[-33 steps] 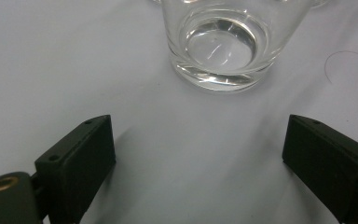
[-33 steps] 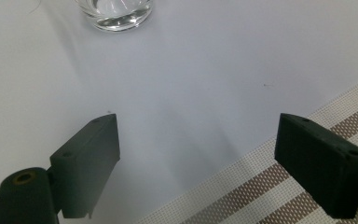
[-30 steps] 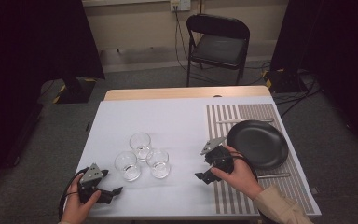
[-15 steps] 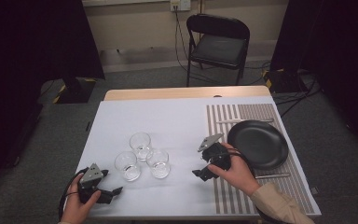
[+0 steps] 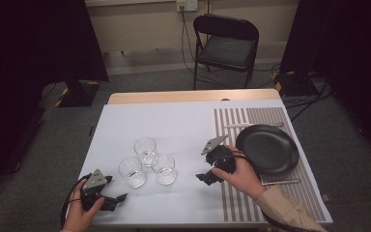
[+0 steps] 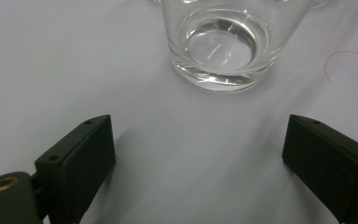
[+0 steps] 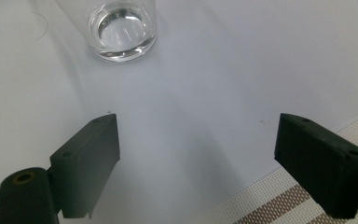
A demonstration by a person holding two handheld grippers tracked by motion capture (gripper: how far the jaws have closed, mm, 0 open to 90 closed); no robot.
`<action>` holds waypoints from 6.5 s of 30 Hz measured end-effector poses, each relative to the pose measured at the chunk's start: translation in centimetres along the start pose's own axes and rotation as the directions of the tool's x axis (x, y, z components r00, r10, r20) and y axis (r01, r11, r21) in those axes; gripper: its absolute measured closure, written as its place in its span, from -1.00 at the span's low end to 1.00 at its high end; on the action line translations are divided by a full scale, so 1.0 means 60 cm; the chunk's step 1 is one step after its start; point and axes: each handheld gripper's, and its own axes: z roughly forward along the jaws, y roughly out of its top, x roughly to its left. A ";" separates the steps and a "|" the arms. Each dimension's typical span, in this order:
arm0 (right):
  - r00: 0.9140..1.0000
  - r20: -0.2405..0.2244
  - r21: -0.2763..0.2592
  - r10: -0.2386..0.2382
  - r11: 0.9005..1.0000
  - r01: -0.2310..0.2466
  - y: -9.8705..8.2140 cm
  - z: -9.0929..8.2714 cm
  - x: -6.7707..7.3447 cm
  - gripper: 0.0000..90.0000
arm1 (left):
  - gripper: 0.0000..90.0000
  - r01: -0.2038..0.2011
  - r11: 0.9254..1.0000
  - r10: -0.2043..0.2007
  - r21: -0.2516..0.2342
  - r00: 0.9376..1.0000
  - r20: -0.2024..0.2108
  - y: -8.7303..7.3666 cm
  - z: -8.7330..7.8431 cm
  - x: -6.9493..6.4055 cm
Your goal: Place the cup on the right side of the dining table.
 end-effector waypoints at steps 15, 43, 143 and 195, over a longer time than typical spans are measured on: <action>1.000 -0.013 -0.005 0.001 1.000 -0.001 0.020 0.002 -0.002 -0.70 | -0.81 0.000 1.000 0.000 0.001 1.000 0.000 0.000 0.000 0.000; 1.000 -0.020 -0.014 -0.017 1.000 0.017 0.055 0.005 -0.008 -0.70 | -0.81 0.000 1.000 0.000 0.001 1.000 0.000 0.000 0.000 0.000; 0.997 -0.059 -0.022 -0.045 0.999 0.044 0.171 0.087 0.019 -0.70 | -0.81 0.001 1.000 -0.001 0.001 1.000 0.001 0.000 0.000 0.000; 0.996 -0.089 0.073 0.017 0.997 -0.010 0.153 0.137 0.018 -0.34 | -0.82 0.001 1.000 -0.001 0.001 1.000 0.003 0.000 0.000 0.000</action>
